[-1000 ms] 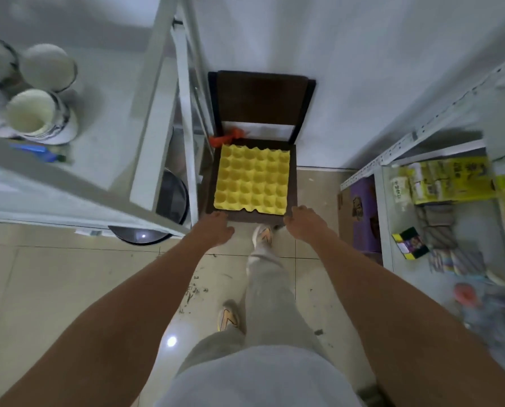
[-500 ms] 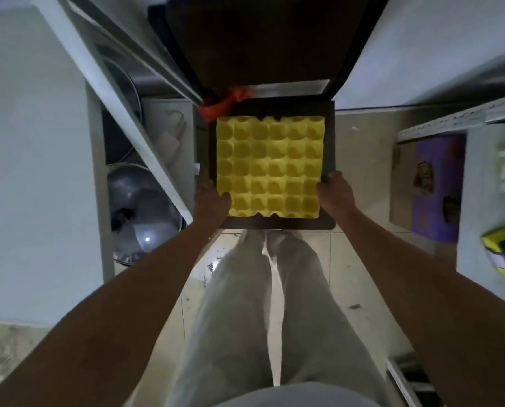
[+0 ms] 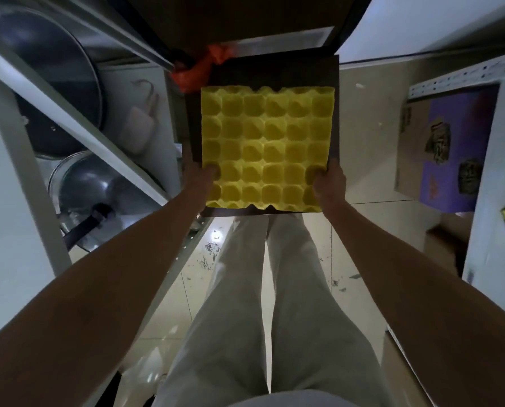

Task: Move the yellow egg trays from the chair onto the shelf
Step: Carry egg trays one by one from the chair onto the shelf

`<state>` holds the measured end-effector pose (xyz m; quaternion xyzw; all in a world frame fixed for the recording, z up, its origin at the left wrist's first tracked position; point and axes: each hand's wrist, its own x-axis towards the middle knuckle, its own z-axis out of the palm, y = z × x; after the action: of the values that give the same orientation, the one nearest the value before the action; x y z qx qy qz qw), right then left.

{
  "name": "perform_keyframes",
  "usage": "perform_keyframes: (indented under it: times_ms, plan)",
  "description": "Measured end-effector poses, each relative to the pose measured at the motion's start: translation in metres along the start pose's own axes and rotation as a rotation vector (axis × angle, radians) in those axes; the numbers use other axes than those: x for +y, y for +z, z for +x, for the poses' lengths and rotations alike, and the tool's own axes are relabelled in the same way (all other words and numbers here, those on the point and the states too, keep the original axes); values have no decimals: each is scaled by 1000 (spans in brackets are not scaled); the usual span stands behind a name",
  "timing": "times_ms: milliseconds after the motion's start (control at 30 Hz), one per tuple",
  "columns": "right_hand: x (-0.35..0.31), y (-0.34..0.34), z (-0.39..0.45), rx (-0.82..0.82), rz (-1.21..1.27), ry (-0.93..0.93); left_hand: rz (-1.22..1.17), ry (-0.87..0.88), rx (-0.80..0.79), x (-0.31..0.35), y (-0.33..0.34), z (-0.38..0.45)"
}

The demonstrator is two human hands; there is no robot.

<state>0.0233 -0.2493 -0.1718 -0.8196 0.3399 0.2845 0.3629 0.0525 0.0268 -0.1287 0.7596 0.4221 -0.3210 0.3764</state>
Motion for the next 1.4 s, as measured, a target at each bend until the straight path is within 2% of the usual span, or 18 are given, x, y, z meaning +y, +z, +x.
perform_keyframes:
  times_ms: [100, 267, 333, 533, 700, 800, 900, 1167, 1400]
  plan:
    - [-4, -10, -5, 84, 24, 29, 31, -1, -34, 5, 2, -4]
    - [4, -35, -22, 185, 29, 71, 30, -207, -67, 26, 19, -32]
    - [11, -46, -33, 220, 35, 88, 26, -199, -90, 28, 26, -42]
    - [42, -85, -79, 340, 106, 210, 86, -37, 17, 39, 52, -100]
    - [75, -124, -139, 458, 176, 374, 255, 113, -56, 61, 70, -157]
    - [103, -146, -183, 629, 271, 457, 386, 292, -123, 74, 92, -196]
    - [135, -157, -236, 699, 357, 537, 533, 437, -172, 76, 114, -241]
    - [225, -147, -358, 858, 567, 688, 742, 660, -237, 19, 160, -346]
    - [309, -162, -445, 918, 755, 690, 724, 796, -349, -53, 198, -429]
